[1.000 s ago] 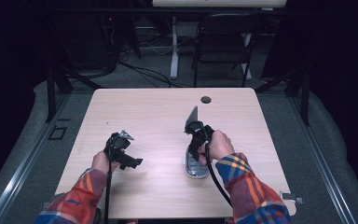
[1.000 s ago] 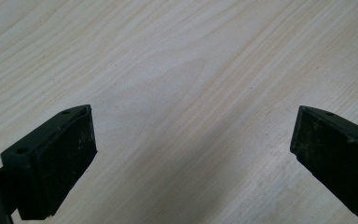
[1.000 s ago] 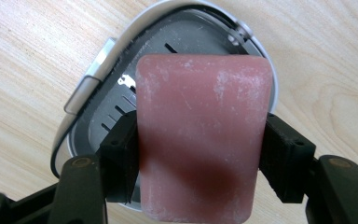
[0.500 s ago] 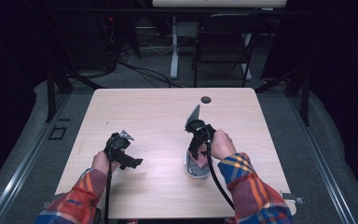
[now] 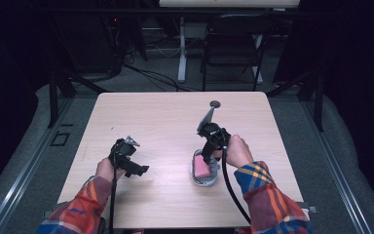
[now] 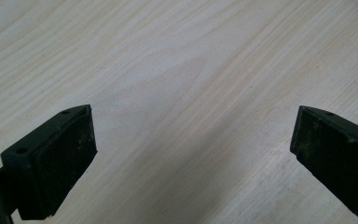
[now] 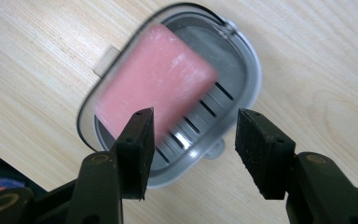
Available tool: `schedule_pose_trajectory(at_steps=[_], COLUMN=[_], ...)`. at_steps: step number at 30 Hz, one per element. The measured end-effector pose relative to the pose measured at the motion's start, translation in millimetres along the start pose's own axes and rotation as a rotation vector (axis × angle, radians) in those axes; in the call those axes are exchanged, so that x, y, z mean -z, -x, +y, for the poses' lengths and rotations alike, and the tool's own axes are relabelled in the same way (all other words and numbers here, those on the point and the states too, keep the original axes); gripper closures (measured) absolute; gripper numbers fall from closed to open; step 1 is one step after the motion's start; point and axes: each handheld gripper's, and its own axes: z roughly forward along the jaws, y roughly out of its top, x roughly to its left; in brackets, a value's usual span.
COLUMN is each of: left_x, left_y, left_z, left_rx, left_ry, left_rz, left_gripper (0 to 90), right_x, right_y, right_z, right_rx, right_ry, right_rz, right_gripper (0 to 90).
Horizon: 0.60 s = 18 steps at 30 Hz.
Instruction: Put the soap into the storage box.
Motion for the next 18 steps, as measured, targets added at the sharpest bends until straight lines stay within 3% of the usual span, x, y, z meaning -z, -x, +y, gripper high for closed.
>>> schedule_pose_trajectory(at_steps=[8, 14, 18], left_x=[-0.2, -0.3, -1.7], left_y=[-0.1, -0.1, -1.7], left_z=[0.0, 0.0, 0.1], left_rx=[0.001, 0.001, 0.004], left_ry=[0.001, 0.002, -0.002], left_rz=[-0.002, -0.002, -0.009], left_gripper=[0.2, 0.2, 0.2], right_x=[10.5, 18.2, 23.1], right_y=[9.6, 24.5, 38.4], right_z=[-17.2, -38.1, -53.8], right_rx=[0.001, -0.003, -0.035], right_ry=[0.083, 0.141, 0.185], right_rz=[-0.02, -0.04, -0.039], right_gripper=[39.6, 26.4, 16.5])
